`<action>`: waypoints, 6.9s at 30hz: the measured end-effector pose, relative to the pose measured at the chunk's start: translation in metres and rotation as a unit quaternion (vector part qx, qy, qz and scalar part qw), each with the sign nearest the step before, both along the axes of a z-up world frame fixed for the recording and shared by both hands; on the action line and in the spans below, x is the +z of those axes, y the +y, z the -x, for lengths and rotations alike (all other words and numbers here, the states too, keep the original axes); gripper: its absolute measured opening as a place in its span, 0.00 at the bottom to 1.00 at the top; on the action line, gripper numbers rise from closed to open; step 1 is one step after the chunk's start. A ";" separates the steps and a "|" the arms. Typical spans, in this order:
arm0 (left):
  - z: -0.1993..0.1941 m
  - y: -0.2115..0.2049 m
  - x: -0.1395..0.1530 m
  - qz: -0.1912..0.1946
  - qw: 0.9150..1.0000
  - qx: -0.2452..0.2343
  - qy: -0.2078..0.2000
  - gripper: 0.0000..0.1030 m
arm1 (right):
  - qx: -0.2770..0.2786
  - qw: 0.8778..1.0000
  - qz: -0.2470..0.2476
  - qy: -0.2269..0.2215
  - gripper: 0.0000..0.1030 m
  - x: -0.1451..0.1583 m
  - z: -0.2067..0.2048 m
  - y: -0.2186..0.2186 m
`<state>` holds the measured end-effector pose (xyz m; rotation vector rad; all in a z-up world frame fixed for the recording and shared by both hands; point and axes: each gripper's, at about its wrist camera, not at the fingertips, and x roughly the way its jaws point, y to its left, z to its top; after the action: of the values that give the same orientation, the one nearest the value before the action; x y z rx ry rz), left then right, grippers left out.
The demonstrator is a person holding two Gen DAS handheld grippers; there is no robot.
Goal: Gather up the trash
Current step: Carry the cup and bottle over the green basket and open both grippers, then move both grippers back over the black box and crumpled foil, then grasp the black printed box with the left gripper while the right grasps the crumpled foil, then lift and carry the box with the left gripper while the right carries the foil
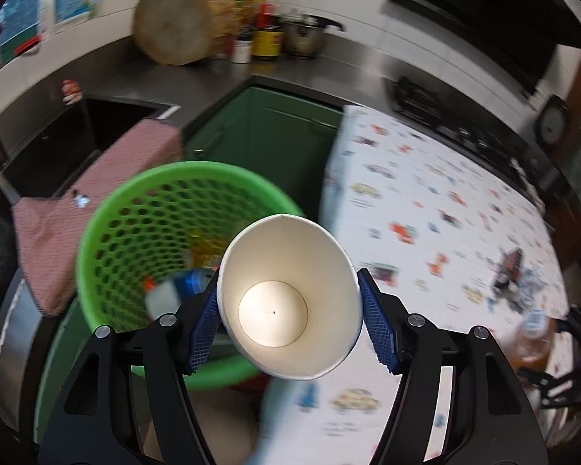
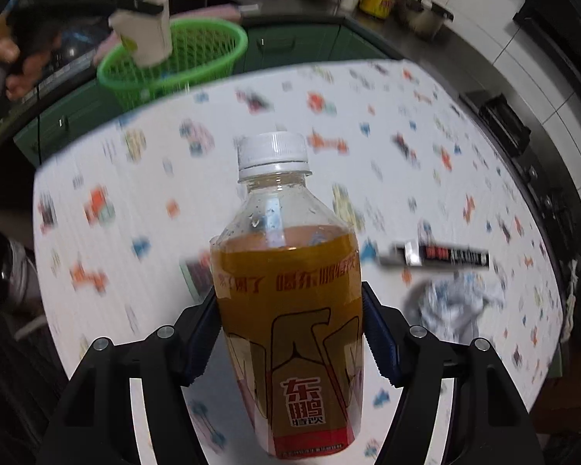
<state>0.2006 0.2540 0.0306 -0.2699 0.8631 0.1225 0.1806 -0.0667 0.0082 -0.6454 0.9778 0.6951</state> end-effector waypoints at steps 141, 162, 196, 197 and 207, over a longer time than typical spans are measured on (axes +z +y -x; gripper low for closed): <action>-0.075 -0.321 -0.023 -0.031 0.977 -0.210 0.021 0.85 | -0.219 0.962 -0.159 -0.032 0.45 -0.038 -0.106 -0.188; -0.132 -0.375 -0.070 -0.057 0.958 -0.275 0.056 0.45 | -0.208 0.963 -0.169 -0.024 0.74 -0.041 -0.113 -0.206; -0.091 -0.268 -0.016 -0.049 0.976 -0.210 0.004 0.18 | -0.222 0.958 -0.180 -0.013 0.83 -0.038 -0.131 -0.185; -0.090 -0.264 -0.014 -0.050 0.977 -0.207 0.002 0.18 | -0.225 0.957 -0.183 -0.006 0.83 -0.041 -0.138 -0.183; -0.075 -0.222 -0.002 -0.060 0.982 -0.179 -0.008 0.18 | -0.247 0.953 -0.173 0.011 0.47 -0.065 -0.161 -0.168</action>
<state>0.2754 0.0321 0.0287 0.0002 0.8728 -0.1615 0.3420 -0.2343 -0.0563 -0.0729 0.9585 0.4099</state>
